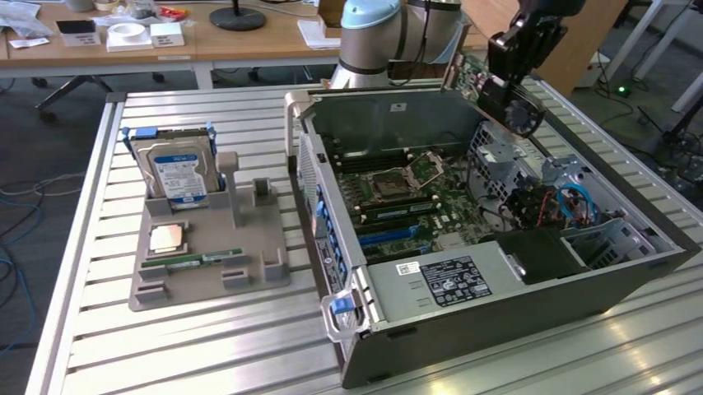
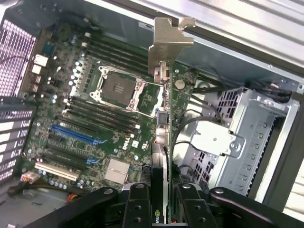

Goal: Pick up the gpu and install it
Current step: 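Insert the gpu into the slot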

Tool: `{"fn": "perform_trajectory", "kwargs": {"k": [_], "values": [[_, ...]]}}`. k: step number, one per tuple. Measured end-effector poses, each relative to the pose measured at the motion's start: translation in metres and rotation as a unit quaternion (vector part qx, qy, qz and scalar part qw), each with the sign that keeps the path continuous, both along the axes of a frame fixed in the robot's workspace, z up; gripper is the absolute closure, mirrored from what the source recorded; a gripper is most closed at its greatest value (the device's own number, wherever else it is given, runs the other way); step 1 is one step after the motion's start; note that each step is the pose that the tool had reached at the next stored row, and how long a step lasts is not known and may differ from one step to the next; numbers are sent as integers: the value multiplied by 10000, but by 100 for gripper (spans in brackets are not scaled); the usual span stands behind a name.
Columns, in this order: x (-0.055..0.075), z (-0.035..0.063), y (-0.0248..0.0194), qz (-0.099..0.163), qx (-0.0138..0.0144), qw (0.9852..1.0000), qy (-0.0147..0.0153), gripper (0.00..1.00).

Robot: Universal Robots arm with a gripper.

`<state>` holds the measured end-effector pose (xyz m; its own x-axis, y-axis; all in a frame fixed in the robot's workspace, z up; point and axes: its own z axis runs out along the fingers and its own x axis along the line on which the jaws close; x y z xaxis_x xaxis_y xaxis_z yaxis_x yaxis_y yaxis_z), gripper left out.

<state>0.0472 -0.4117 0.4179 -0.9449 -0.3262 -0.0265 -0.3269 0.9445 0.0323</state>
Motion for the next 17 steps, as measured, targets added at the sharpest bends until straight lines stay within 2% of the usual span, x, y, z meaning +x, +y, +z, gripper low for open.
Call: {"fn": "perform_trajectory", "kwargs": {"k": [4, 8, 13, 17], "values": [[0, -1, 0, 281, 0, 9996, 0, 74], [0, -2, 0, 543, 0, 9985, 0, 74], [0, -2, 0, 861, 0, 9963, 0, 74], [0, -2, 0, 1114, 0, 9938, 0, 74]]}}
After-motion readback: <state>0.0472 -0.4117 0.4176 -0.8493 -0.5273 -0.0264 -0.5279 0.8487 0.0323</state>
